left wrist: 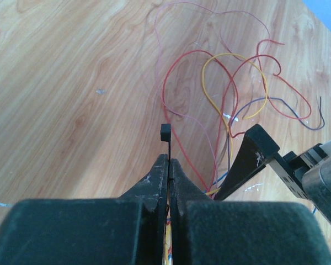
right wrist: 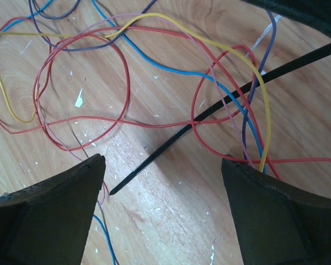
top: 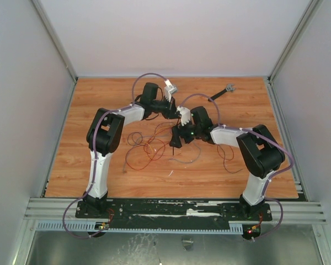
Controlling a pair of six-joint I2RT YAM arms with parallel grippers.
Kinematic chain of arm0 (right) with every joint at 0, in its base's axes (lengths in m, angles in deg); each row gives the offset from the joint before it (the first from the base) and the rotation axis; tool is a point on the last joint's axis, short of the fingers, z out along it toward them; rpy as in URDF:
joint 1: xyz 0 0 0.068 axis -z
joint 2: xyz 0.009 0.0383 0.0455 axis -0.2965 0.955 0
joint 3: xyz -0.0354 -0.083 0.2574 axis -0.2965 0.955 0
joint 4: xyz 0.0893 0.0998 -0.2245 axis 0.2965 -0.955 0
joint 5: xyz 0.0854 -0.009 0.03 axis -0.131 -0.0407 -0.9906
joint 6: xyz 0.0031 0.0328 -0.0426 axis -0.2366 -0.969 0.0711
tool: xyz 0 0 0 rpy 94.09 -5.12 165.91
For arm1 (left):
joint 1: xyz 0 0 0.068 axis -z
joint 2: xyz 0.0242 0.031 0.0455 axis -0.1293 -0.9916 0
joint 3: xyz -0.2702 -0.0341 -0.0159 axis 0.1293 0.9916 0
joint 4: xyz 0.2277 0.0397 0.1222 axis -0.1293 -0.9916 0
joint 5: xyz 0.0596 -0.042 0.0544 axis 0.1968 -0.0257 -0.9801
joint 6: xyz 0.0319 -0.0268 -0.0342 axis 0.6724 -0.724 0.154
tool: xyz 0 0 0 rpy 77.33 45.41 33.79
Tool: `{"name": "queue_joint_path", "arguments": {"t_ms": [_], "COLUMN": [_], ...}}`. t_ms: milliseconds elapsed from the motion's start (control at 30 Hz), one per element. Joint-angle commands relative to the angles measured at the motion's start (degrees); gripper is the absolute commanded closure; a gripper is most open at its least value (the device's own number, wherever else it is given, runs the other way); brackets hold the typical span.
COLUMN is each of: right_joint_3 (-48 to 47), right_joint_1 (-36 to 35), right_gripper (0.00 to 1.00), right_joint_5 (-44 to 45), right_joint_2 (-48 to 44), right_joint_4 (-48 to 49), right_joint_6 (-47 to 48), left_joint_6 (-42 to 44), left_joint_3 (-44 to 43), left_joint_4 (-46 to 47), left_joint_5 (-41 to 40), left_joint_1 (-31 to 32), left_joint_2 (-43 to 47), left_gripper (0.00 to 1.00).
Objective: Zip-tie the wires
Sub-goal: Tie the cable at the center of the board.
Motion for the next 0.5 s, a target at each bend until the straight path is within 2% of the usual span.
{"name": "queue_joint_path", "arguments": {"t_ms": [0, 300, 467], "right_joint_3": [2.17, 12.35, 18.89], "right_joint_1": [-0.04, 0.09, 0.19], "right_gripper": [0.11, 0.09, 0.09], "right_joint_5": [-2.04, -9.61, -2.99], "right_joint_2": [-3.07, -15.72, -25.51], "right_joint_4": [0.50, 3.93, 11.52], "right_joint_6": [2.26, 3.64, -1.07], "left_joint_6": [-2.20, -4.34, -5.11], "left_joint_3": [-0.12, -1.23, -2.54], "left_joint_4": [2.20, 2.20, -0.06], "left_joint_5": [0.58, 0.40, 0.18], "left_joint_1": [0.51, 0.51, 0.51], "left_joint_2": [2.12, 0.91, 0.15], "left_gripper": [1.00, 1.00, 1.00]}}
